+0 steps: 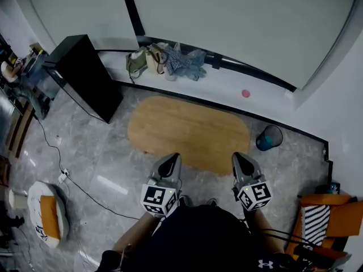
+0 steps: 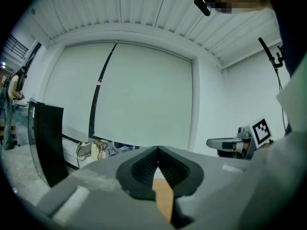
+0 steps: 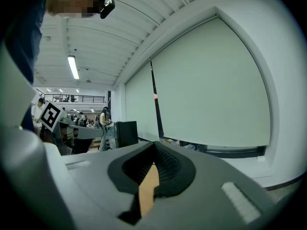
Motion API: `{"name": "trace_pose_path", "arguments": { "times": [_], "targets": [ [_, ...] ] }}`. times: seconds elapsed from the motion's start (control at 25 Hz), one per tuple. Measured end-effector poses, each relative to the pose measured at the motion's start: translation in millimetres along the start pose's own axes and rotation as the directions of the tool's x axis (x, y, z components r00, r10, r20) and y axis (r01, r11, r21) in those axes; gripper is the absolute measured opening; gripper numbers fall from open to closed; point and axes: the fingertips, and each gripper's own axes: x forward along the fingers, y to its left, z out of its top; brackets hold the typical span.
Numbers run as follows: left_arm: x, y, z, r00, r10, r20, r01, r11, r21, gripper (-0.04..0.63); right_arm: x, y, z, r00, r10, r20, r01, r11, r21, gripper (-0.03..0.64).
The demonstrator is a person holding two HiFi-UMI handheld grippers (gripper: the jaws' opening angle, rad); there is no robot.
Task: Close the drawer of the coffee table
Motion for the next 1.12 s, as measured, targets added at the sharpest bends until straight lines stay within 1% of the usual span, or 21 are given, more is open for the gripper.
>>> {"name": "trace_pose_path", "arguments": {
  "times": [0.2,0.56,0.72,1.0,1.12],
  "targets": [
    [2,5,-1,1.0,0.005,-0.003,-0.005,1.0,0.002,0.002,1,-2,-1,1.0,-0.006,0.0,0.006,1.0,0.004,0.002],
    [6,10,-3,1.0,0.011,0.028,-0.012,1.0,0.02,0.002,3,-4,-2,1.0,-0.013,-0.003,0.013,1.0,0.007,0.002],
    [5,11,-4,1.0,0.008,0.019,-0.008,1.0,0.008,0.002,3,-1,-3,1.0,-0.013,-0.003,0.013,1.0,0.004,0.002],
    [6,15,-6,1.0,0.013,0.024,-0.013,1.0,0.013,0.002,4,0,-3,1.0,-0.015,-0.009,0.015,1.0,0.0,0.002],
    [4,16,-7,1.0,0.009,0.013,-0.009,1.0,0.0,0.002,6,2,-3,1.0,-0.015,-0.013,0.015,1.0,-0.001,0.002]
  ]
}}
